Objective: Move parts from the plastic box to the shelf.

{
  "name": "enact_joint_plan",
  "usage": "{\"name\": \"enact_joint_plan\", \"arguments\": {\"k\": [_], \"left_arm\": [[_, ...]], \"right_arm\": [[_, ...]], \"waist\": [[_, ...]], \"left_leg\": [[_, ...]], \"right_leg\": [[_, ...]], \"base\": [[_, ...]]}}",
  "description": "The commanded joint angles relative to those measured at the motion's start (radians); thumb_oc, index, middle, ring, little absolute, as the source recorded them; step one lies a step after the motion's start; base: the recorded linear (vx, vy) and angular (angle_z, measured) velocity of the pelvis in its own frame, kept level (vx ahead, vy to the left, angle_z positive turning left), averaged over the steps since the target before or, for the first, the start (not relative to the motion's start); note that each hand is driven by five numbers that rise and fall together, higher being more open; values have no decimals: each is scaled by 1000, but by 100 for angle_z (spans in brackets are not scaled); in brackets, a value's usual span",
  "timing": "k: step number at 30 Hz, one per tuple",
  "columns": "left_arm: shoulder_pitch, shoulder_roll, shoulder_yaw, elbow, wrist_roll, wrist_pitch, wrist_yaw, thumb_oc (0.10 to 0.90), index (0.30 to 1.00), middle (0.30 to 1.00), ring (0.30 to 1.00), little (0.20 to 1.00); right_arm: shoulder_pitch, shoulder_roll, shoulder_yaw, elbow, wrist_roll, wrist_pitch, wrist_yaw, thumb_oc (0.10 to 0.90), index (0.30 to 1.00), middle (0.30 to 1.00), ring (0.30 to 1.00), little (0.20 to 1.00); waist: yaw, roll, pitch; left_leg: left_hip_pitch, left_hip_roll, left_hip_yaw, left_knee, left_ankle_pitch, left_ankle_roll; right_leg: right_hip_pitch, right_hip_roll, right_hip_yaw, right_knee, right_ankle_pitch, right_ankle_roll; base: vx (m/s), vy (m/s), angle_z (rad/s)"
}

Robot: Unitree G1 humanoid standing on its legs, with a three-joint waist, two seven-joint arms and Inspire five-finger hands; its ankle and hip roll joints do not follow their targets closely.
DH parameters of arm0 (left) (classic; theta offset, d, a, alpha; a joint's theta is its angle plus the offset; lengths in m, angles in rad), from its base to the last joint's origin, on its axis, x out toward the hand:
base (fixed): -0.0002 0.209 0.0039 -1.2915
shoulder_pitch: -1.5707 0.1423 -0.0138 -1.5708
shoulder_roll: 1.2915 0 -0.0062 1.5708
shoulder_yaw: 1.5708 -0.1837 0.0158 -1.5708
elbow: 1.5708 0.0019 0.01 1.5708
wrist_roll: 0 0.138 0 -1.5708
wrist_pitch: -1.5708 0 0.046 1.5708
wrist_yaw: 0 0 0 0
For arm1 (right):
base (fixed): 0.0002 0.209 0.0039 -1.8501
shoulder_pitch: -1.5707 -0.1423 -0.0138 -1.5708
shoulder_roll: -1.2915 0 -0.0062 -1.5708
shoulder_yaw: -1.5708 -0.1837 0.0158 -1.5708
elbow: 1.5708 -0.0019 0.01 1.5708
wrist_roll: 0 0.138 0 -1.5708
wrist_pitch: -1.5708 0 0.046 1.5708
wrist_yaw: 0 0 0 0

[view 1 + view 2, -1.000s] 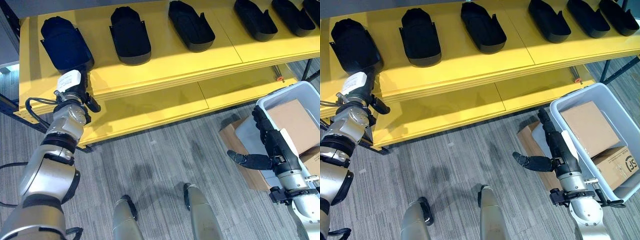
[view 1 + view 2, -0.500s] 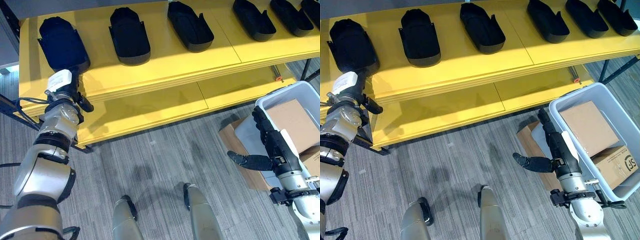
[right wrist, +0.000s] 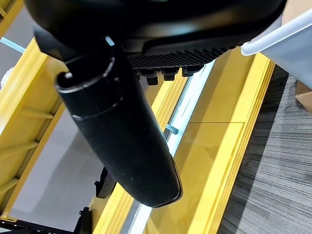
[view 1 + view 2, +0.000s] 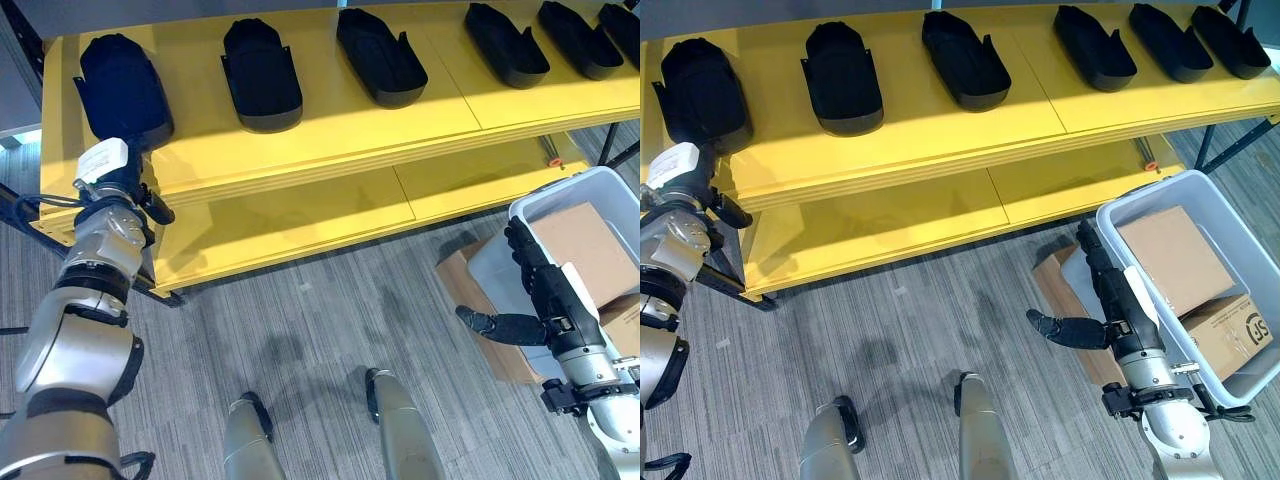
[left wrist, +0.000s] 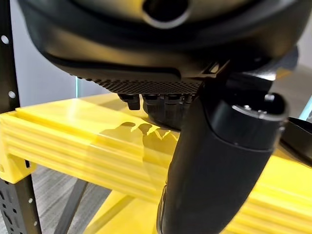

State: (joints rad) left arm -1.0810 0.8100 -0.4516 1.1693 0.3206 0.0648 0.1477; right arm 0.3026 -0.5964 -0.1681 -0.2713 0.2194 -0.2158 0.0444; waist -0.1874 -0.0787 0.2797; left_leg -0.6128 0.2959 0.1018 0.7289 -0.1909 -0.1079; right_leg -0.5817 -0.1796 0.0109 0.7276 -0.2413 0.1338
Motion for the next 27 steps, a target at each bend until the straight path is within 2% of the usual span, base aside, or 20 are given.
{"name": "enact_joint_plan", "arguments": {"k": [1, 2, 4, 5, 6, 7, 8, 9, 10, 13, 15, 16, 17, 18, 19, 23, 27], "left_arm": [[-101, 108, -25, 6, 15, -23, 56, 900, 1000, 1000, 1000, 1000], [-100, 110, -23, 6, 17, -23, 57, 900, 1000, 1000, 1000, 1000], [-101, 119, -24, 8, 24, -22, 55, 900, 1000, 1000, 1000, 1000], [-98, 123, -25, 11, 27, -21, 53, 900, 1000, 1000, 1000, 1000], [-98, 125, -24, 11, 28, -21, 53, 900, 1000, 1000, 1000, 1000], [-96, 128, -22, 12, 29, -20, 51, 900, 1000, 1000, 1000, 1000], [-95, 130, -24, 15, 32, -19, 49, 900, 1000, 1000, 1000, 1000], [-96, 132, -24, 15, 34, -19, 49, 900, 1000, 1000, 1000, 1000], [-93, 133, -23, 17, 34, -18, 49, 900, 1000, 1000, 1000, 1000], [-87, 145, -21, 18, 33, -19, 47, 900, 1000, 1000, 1000, 1000], [-84, 151, -21, 15, 34, -19, 45, 900, 1000, 1000, 1000, 1000], [-83, 153, -20, 12, 34, -18, 45, 900, 1000, 1000, 1000, 1000], [-84, 155, -20, 9, 35, -18, 46, 900, 1000, 1000, 1000, 1000], [-83, 154, -20, 10, 35, -18, 45, 900, 1000, 1000, 1000, 1000], [-80, 162, -22, -2, 35, -21, 45, 900, 1000, 1000, 1000, 1000], [-57, 177, -14, -90, 34, -33, 54, 900, 1000, 1000, 1000, 1000], [40, 213, 57, -275, -3, -58, 60, 900, 1000, 1000, 1000, 1000]], "right_arm": [[-34, -38, -76, -89, 60, -106, -28, 900, 1000, 1000, 1000, 1000], [-34, -39, -77, -89, 58, -107, -29, 900, 1000, 1000, 1000, 1000], [-32, -39, -81, -89, 57, -106, -28, 900, 1000, 1000, 1000, 1000], [-30, -40, -81, -89, 56, -105, -28, 900, 1000, 1000, 1000, 1000], [-31, -39, -82, -90, 54, -106, -28, 900, 1000, 1000, 1000, 1000], [-29, -38, -83, -90, 55, -105, -27, 900, 1000, 1000, 1000, 1000], [-27, -40, -84, -89, 54, -105, -27, 900, 1000, 1000, 1000, 1000], [-27, -40, -86, -89, 54, -106, -27, 900, 1000, 1000, 1000, 1000], [-27, -39, -86, -88, 54, -105, -27, 900, 1000, 1000, 1000, 1000], [-26, -41, -89, -89, 54, -103, -24, 900, 1000, 1000, 1000, 1000], [-26, -41, -89, -87, 56, -104, -22, 900, 1000, 1000, 1000, 1000], [-25, -42, -90, -88, 56, -104, -21, 900, 1000, 1000, 1000, 1000], [-26, -42, -90, -88, 56, -105, -21, 900, 1000, 1000, 1000, 1000], [-25, -43, -90, -87, 56, -105, -21, 900, 1000, 1000, 1000, 1000], [-26, -44, -91, -87, 55, -105, -20, 900, 1000, 1000, 1000, 1000], [-28, -40, -92, -84, 48, -105, -24, 900, 1000, 1000, 1000, 1000], [-31, -25, -106, -78, 41, -105, -27, 900, 1000, 1000, 1000, 1000]], "waist": [[-7, 16, -74], [-6, 15, -70], [-5, 15, -70], [-5, 16, -73], [-5, 15, -70], [-5, 16, -70], [-5, 16, -74], [-4, 16, -71], [-4, 16, -73], [-3, 16, -70], [-3, 16, -69], [-2, 17, -72], [-2, 16, -68], [-2, 17, -72], [0, 16, -67], [6, 17, -64], [20, 19, -59]], "left_leg": [[62, 16, -46, -89, 48, 19], [52, 15, -43, -93, 71, 27], [51, 15, -44, -93, 71, 27], [60, 15, -46, -87, 48, 19], [51, 14, -43, -92, 71, 27], [49, 14, -43, -92, 71, 27], [60, 15, -46, -89, 48, 19], [49, 15, -43, -92, 71, 27], [59, 15, -46, -87, 47, 20], [48, 15, -44, -90, 71, 29], [50, 14, -43, -91, 70, 29], [60, 14, -47, -87, 47, 21], [49, 13, -44, -90, 70, 29], [59, 13, -47, -85, 46, 21], [47, 12, -45, -91, 72, 29], [51, 10, -46, -99, 75, 29], [62, 5, -48, -104, 75, 29]], "right_leg": [[89, -31, -9, -61, 77, -1], [79, -32, -11, -65, 98, -6], [78, -32, -11, -64, 97, -6], [89, -31, -8, -60, 77, -1], [79, -32, -9, -65, 98, -6], [77, -32, -10, -64, 98, -6], [88, -32, -8, -61, 78, 0], [77, -33, -10, -64, 98, -6], [87, -33, -8, -60, 78, 0], [75, -34, -10, -61, 98, -5], [76, -34, -11, -61, 97, -5], [85, -34, -8, -57, 78, 1], [75, -34, -11, -61, 98, -5], [85, -34, -8, -56, 78, 1], [76, -35, -11, -62, 99, -5], [81, -35, -12, -64, 99, -6], [92, -38, -16, -65, 96, -9]], "base": [[0, 0, 0], [0, 0, 0], [-2, 3, 1], [0, 0, 0], [0, 0, 0], [0, 0, 0], [0, 0, 0], [77, 3, -1], [0, 0, 0], [-51, 3, -1], [36, 5, 0], [0, 0, 0], [72, 2, 0], [-91, 1, 2], [0, 0, 0], [-25, -1, 0], [0, 0, 0]]}}
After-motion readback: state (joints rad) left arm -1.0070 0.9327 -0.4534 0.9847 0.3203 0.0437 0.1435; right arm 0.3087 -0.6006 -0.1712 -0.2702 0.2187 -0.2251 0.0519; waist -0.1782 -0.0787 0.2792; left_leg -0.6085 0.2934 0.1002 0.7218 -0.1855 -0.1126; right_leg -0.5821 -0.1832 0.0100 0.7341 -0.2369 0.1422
